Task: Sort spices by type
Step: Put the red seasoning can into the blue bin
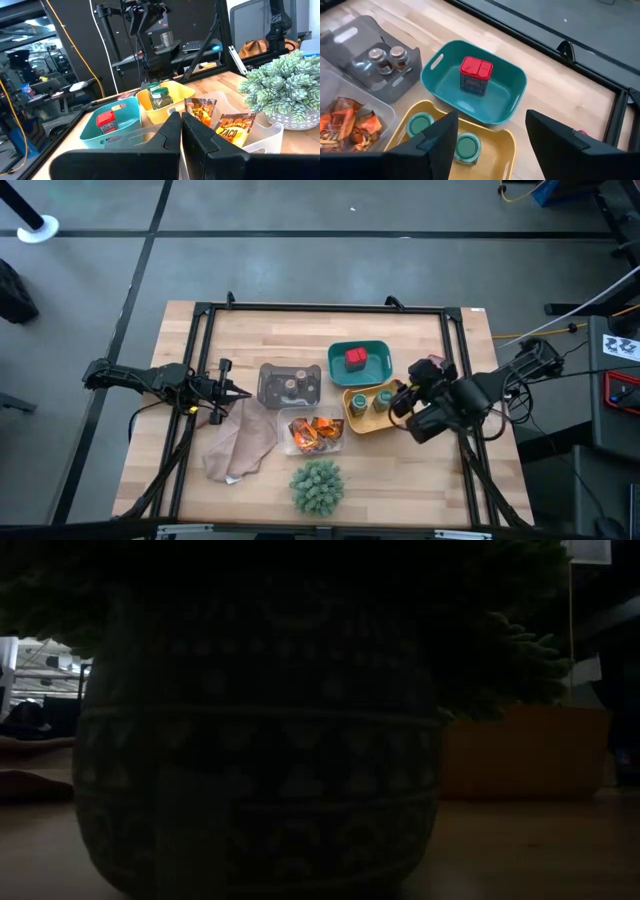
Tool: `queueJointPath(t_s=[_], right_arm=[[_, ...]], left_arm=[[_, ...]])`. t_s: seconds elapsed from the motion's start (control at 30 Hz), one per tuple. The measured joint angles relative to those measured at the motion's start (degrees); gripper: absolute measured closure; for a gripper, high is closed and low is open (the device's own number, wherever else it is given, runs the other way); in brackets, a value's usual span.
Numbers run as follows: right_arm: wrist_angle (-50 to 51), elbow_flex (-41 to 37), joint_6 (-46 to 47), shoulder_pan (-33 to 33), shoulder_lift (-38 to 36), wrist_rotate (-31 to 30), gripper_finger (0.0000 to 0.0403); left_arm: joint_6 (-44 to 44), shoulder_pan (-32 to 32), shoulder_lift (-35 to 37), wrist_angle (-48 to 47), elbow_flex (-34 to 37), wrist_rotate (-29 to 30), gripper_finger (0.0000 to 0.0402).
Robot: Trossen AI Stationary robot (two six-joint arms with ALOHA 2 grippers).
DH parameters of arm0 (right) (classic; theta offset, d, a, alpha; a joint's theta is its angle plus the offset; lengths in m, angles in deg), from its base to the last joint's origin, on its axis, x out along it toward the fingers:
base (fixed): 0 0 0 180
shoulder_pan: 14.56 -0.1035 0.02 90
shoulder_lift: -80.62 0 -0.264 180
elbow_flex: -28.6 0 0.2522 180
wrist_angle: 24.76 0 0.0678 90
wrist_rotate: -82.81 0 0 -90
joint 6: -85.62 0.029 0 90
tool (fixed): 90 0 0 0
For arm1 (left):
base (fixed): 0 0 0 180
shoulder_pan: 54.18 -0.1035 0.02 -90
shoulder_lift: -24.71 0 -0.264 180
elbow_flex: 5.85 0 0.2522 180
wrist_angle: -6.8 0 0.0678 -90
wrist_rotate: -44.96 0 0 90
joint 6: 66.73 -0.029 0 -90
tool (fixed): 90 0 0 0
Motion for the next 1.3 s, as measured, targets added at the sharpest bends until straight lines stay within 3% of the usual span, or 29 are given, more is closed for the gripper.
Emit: queueJointPath(t_s=[0.13, 0.33, 0.6, 0.77, 0.87, 1.0, 1.2, 1.3], right_arm=[[0.0, 0.0, 0.1, 0.0, -3.0, -0.7, 0.0169], [0.0, -0.1, 1.6, 1.0, -7.5, -7.3, 0.0169], [0.0, -5.8, 0.0, 8.1, -13.4, -16.0, 0.0169], [0.0, -11.5, 4.1, 15.7, -18.0, -12.6, 0.0169], [0.1, -14.9, 9.3, 20.0, -20.8, -9.4, 0.0169], [-0.1, -17.9, 10.1, 22.7, -21.5, -2.6, 0.0169], [-3.5, -23.0, 7.7, 22.9, -20.0, 5.9, 0.0169], [-3.4, -26.5, 7.3, 22.9, -19.4, 8.8, 0.0169]], left_arm=[[-0.4, 0.0, 0.0, 0.0, 0.0, 0.0, 0.0402], [-0.8, 0.0, 0.0, 0.0, 0.0, 0.0, 0.0402], [3.6, 0.0, 0.0, 0.0, 0.0, 0.0, 0.0402], [8.7, 0.0, 0.0, 0.5, 0.0, 1.4, 0.0402], [16.4, 0.0, 0.0, 2.9, 0.0, 7.3, 0.0402], [17.8, 0.0, 0.0, 5.8, 0.0, 10.1, 0.0402], [8.6, 0.0, 0.0, 11.1, 0.0, 10.3, 0.0402], [6.0, 0.0, 0.0, 16.5, 0.0, 15.2, 0.0402]])
